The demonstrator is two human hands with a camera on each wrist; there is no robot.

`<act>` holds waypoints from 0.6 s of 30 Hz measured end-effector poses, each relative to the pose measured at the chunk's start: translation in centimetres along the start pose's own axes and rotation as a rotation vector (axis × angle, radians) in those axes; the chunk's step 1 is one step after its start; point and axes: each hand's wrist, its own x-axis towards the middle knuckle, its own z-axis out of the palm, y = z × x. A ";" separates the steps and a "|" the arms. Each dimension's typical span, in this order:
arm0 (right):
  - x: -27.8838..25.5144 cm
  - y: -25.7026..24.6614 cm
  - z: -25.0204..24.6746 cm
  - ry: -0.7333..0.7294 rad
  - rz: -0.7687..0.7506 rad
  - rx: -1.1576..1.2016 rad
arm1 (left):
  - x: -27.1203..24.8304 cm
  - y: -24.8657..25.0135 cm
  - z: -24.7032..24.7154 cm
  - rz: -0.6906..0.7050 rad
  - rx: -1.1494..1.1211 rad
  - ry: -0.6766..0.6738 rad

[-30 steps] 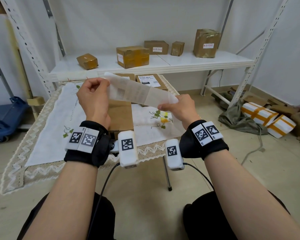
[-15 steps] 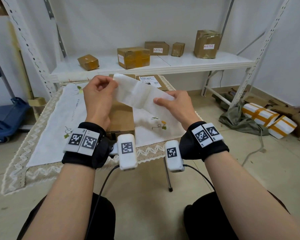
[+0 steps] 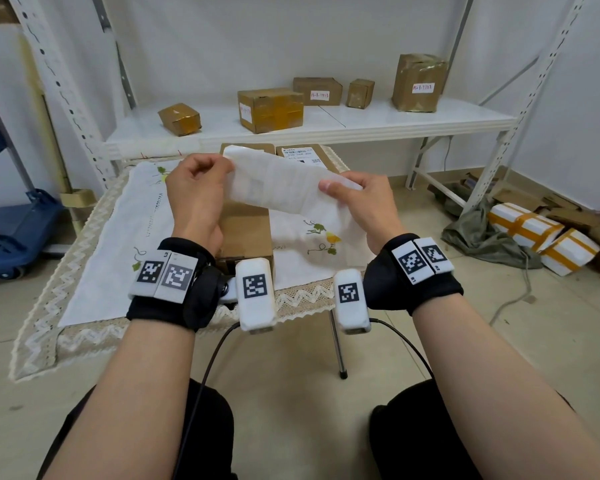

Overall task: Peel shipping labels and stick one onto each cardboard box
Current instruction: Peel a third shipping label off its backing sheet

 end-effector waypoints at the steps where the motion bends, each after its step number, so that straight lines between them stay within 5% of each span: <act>1: 0.1 0.2 0.1 0.023 0.015 0.018 | 0.1 0.0 -0.1 -0.002 -0.008 0.010; 7: 0.7 0.4 -0.9 0.124 0.066 0.099 | 1.0 0.5 -1.2 -0.035 -0.074 0.102; 18: 1.4 -0.1 0.6 0.149 0.012 0.085 | 0.7 0.5 -0.9 -0.005 -0.049 0.061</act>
